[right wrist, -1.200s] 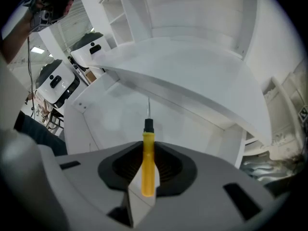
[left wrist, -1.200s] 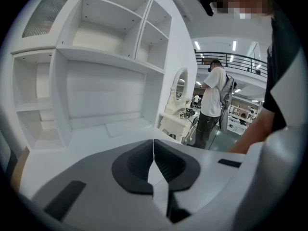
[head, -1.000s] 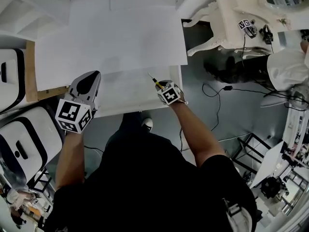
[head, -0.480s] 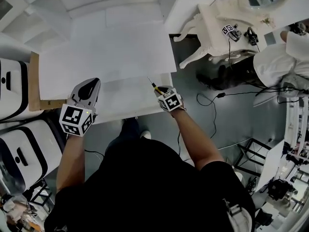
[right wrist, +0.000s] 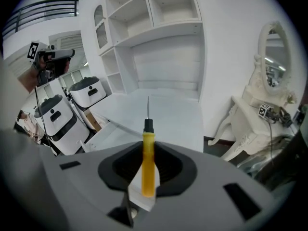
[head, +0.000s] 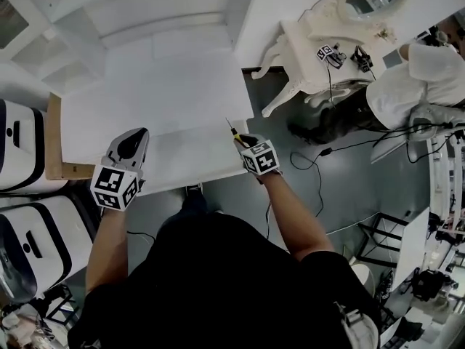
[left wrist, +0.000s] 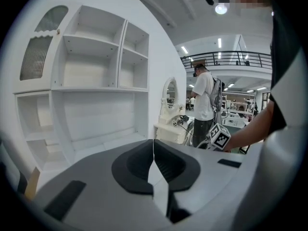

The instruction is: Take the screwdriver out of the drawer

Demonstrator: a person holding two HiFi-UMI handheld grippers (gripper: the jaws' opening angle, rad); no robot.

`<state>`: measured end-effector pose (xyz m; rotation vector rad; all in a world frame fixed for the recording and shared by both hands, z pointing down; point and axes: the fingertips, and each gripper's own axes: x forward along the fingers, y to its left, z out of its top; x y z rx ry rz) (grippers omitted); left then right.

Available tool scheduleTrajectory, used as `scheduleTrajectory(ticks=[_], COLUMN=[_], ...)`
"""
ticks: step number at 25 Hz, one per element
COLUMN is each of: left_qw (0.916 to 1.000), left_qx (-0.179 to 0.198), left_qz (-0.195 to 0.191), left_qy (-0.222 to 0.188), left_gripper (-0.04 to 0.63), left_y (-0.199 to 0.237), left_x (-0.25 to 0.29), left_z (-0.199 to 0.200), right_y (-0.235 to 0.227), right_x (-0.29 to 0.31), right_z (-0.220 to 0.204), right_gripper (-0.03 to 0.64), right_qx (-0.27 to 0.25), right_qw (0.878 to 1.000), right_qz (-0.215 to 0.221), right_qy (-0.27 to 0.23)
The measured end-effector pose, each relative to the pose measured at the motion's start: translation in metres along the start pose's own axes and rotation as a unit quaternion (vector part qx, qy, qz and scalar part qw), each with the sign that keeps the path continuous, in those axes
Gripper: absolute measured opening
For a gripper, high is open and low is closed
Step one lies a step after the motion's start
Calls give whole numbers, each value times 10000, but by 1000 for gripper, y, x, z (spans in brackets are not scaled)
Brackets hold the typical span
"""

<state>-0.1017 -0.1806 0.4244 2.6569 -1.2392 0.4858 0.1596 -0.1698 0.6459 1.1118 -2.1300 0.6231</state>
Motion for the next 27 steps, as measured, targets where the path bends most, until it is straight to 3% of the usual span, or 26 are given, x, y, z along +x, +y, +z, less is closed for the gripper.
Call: scheduleTrajectory(ticks=[27], left_qw=[9998], left_qx=[57], left_qz=[80], left_qy=[-146], left_gripper=[20], left_y=[-60], left_x=[-63], left_z=[-5], right_y=[23], right_x=[-143], right_z=[55], right_gripper=[85], right_qx=[92], right_qw=[9897], right_qz=[-169], right_qy=[-1416])
